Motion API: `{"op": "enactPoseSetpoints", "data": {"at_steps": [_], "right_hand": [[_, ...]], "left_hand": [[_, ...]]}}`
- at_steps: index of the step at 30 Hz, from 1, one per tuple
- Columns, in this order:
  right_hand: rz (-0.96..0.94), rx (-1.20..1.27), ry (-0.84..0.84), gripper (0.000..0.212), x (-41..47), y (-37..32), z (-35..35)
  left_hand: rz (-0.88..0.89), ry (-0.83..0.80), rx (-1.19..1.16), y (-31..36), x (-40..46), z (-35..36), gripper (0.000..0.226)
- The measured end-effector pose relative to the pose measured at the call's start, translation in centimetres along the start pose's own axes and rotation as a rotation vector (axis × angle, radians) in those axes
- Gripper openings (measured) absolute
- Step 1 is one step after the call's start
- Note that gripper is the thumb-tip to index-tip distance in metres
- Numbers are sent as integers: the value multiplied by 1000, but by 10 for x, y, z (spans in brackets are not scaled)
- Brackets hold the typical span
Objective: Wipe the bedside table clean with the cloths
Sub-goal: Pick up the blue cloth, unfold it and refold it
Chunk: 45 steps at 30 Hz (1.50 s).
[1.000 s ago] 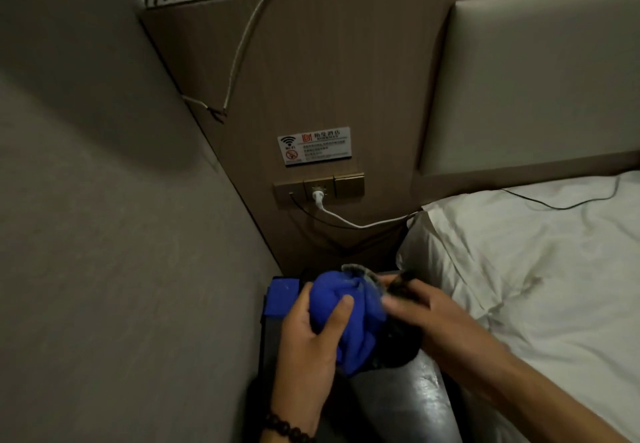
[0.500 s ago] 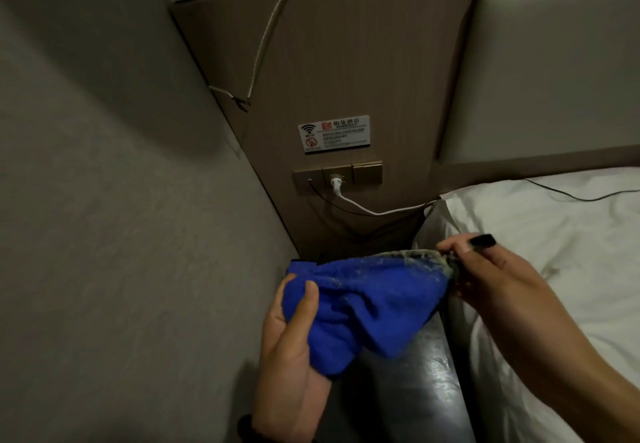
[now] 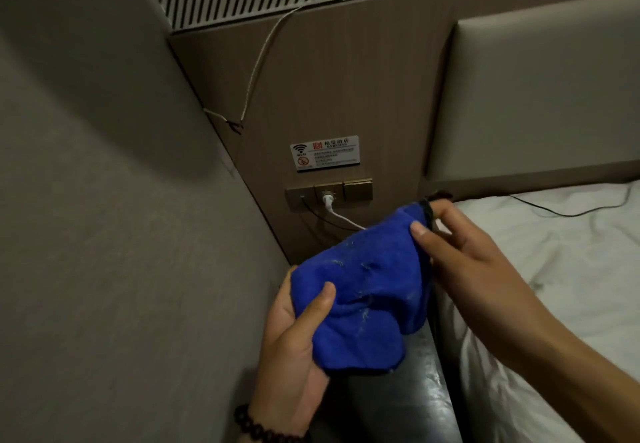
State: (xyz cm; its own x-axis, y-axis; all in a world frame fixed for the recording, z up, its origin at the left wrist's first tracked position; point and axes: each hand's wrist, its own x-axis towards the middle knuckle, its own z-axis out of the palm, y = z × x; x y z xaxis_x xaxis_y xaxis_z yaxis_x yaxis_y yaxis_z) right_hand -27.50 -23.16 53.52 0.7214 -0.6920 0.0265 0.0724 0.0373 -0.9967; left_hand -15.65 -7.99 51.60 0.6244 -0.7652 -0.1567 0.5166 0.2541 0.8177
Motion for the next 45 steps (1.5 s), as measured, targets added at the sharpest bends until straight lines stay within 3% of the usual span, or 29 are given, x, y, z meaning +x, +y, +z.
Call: {"op": "enactPoseSetpoints", "data": {"at_steps": [5, 7, 10, 12, 13, 15, 17, 19, 21, 23, 25, 27, 29, 34, 37, 41, 43, 45], "right_hand": [[-128, -50, -89, 13, 17, -27, -2], [-143, -75, -177, 12, 22, -36, -5], [-124, -109, -308, 13, 28, -49, -8], [-84, -123, -286, 9, 31, -55, -9], [-48, -121, -205, 11, 32, -54, -10], [58, -135, 33, 36, 32, -46, -10], [210, -159, 154, 58, 29, -37, -8], [401, -69, 58, 64, 22, -32, -7], [562, 123, -161, 63, 12, -28, -8], [626, 346, -286, 56, 6, -29, -12], [598, 536, -267, 38, 7, -28, -21], [516, 663, -186, 58, 9, -31, -28], [391, 632, -90, 76, 12, -30, -34], [175, 358, 140, 72, 14, -32, -34], [337, 261, 28, 75, 12, -32, -31], [751, 259, -217, 49, 12, -37, -23], [794, 264, -267, 44, 10, -37, -23], [697, 363, -216, 42, 10, -40, -22]], "left_hand": [[-141, -204, -118, 11, 14, 11, 48], [-238, -320, -45, 17, 19, 20, 54], [-282, -404, 92, 20, 26, 30, 48], [-270, -429, 39, 24, 28, 36, 38], [-262, -428, -19, 26, 28, 38, 35], [-244, -378, -148, 30, 28, 41, 29], [-202, -324, -226, 34, 28, 41, 26], [-157, -271, -233, 38, 29, 39, 29], [-113, -259, -203, 42, 30, 37, 29], [-65, -262, -159, 45, 31, 36, 27], [-17, -231, -112, 50, 31, 35, 27], [37, -212, -80, 57, 30, 33, 29], [68, -207, -69, 65, 28, 31, 33], [111, -230, -64, 74, 21, 34, 35], [121, -209, -86, 74, 16, 36, 39], [113, -241, -72, 73, 12, 37, 45], [94, -258, -43, 74, 11, 37, 39], [79, -254, 10, 77, 13, 35, 37]]}}
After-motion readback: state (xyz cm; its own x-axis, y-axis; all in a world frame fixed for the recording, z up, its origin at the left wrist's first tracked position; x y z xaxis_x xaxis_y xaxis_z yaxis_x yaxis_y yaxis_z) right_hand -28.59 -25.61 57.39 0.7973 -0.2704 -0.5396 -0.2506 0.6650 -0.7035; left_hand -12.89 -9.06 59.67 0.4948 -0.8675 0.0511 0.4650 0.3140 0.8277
